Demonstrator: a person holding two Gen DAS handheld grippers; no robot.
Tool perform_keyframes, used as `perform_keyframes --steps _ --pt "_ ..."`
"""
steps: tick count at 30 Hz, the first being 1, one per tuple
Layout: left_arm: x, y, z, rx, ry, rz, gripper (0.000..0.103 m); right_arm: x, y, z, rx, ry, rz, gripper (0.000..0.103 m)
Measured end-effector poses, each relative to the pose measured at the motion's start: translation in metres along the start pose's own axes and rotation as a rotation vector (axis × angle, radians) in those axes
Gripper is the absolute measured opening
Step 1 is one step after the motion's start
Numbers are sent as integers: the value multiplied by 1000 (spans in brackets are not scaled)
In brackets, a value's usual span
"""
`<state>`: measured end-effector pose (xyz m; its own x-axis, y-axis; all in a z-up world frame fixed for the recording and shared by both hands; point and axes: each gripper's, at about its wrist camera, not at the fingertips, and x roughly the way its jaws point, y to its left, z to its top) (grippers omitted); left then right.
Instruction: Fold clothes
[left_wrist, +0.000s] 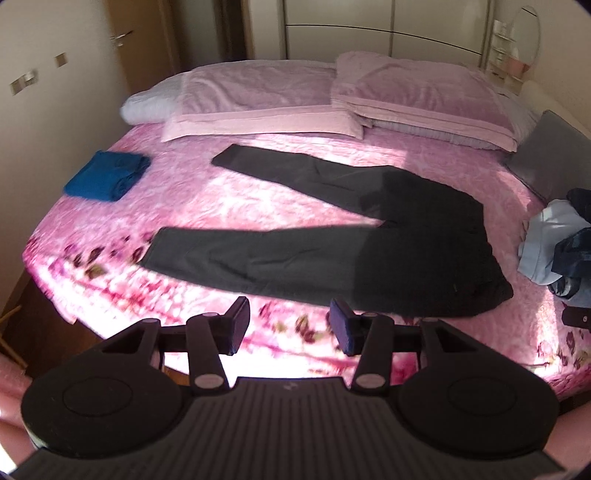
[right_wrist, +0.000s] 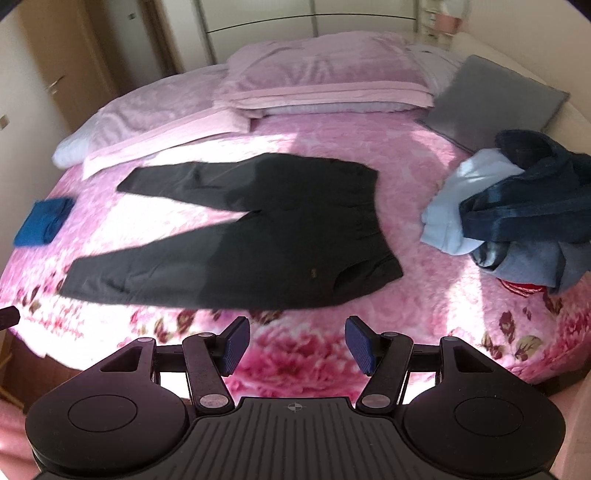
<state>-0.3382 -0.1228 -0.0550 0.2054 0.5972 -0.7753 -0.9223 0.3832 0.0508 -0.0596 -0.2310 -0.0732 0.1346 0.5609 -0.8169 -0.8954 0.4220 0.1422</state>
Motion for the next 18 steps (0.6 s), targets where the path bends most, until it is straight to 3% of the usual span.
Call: perform_keyframes --steps 9,14,18 --pt "89 -5 94 105 -6 -144 40 49 -5 66 130 -37 -30 61" --pt "148 15 144 168 19 -172 39 90 -4 98 237 6 -54 61" --pt "198 32 175 202 35 -200 39 129 2 113 265 44 -131 61"
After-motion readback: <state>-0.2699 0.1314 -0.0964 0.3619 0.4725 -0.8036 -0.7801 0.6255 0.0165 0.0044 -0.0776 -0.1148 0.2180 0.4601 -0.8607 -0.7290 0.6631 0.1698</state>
